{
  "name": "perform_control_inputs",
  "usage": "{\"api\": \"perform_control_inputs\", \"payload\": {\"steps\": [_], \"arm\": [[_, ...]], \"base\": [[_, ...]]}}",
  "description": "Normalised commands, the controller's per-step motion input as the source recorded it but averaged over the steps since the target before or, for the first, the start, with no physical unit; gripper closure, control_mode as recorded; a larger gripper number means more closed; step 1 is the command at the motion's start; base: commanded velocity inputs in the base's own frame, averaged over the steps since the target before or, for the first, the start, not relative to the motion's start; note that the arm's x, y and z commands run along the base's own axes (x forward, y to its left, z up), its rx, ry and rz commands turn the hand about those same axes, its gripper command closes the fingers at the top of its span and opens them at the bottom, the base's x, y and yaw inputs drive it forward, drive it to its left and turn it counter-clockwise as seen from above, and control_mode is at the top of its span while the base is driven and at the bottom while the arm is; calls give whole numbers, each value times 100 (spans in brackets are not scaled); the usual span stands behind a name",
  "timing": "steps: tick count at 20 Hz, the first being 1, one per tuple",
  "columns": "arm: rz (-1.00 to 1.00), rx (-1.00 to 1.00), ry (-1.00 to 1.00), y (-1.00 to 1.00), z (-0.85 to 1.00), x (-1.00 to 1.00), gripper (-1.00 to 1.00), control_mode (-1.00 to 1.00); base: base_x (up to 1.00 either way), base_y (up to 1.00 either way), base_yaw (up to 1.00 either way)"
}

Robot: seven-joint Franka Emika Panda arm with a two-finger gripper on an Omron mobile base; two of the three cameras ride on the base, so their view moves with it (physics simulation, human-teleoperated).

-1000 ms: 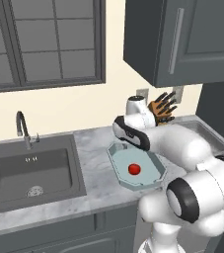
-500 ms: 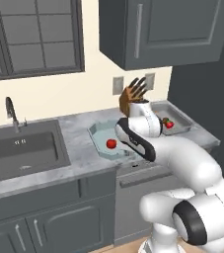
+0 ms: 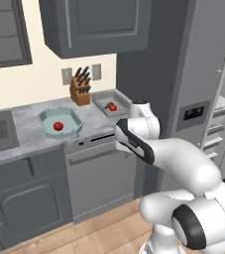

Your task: Place one tomato and one chicken drumstick in each tupperware on the nearby counter, to pack two identical lunches.

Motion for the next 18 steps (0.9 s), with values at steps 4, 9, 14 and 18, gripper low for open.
{"api": "perform_control_inputs", "payload": {"steps": [4, 9, 14, 18], "arm": [[0, 0, 0, 0, 0, 0, -100, 100], [0, 0, 0, 0, 0, 0, -100, 100], [0, 0, 0, 0, 0, 0, -100, 100], [0, 0, 0, 0, 0, 0, -100, 100]], "base": [[33, -100, -1], [63, -100, 12], [5, -100, 18], [1, -100, 10]]}}
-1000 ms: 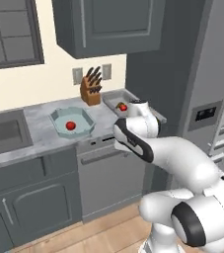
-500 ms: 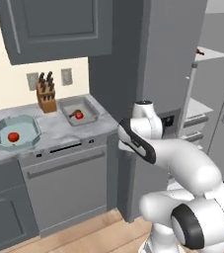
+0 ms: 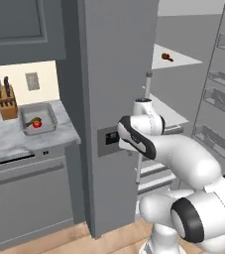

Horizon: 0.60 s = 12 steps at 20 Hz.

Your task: Place one tomato and one chicken drumstick in each tupperware on the nearby counter, to pack two identical lunches.

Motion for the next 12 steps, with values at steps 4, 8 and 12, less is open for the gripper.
{"api": "perform_control_inputs", "payload": {"steps": [4, 8, 12], "arm": [[0, 0, 0, 0, 0, 0, -100, 100], [0, 0, 0, 0, 0, 0, -100, 100], [0, 0, 0, 0, 0, 0, -100, 100]], "base": [[28, -100, 1], [91, -78, -1], [100, -45, -3]]}}
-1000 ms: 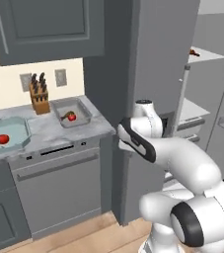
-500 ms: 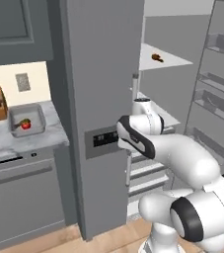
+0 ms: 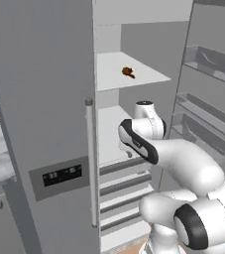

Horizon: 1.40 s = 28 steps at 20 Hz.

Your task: Place one tomato and one chicken drumstick in each tupperware on the nearby counter, to pack two identical lunches.

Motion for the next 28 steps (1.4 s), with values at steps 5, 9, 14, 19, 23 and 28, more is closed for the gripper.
{"api": "perform_control_inputs", "payload": {"steps": [5, 9, 14, 19, 23, 28], "arm": [[0, 0, 0, 0, 0, 0, -100, 100], [0, 0, 0, 0, 0, 0, -100, 100], [0, 0, 0, 0, 0, 0, -100, 100], [6, -25, -31, -22, 63, 23, -100, -100], [23, -30, -51, -33, 99, 8, -100, -100], [28, -22, -36, -26, 100, 23, -100, -100]], "base": [[94, -21, -7], [46, -41, -8], [88, -50, -11], [17, -8, 0], [0, 0, 0], [0, 0, 0]]}}
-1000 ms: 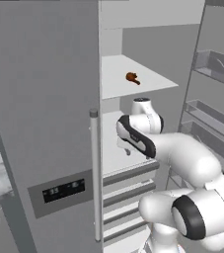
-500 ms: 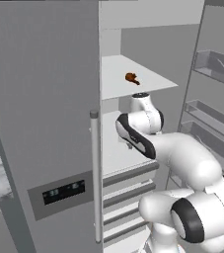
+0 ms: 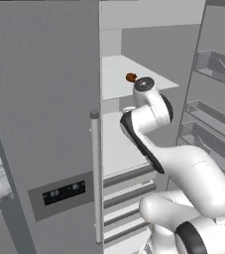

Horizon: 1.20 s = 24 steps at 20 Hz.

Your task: Place one tomato and one chicken drumstick in each tupperware on the nearby counter, to pack two identical lunches.

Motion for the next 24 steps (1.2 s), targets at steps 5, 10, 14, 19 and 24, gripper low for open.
{"api": "perform_control_inputs", "payload": {"steps": [5, 10, 14, 19, 24], "arm": [[36, -13, -22, -12, 100, 20, -100, -100], [46, 0, -1, 9, 95, 28, -100, -100], [43, 0, 6, 10, 52, 41, -100, -100], [4, -5, 0, 8, -1, 27, -100, -100], [-19, 5, 0, 1, -20, 68, -100, -100]], "base": [[0, 0, 0], [0, 0, 0], [0, 0, 0], [0, 0, 0], [0, 0, 0]]}}
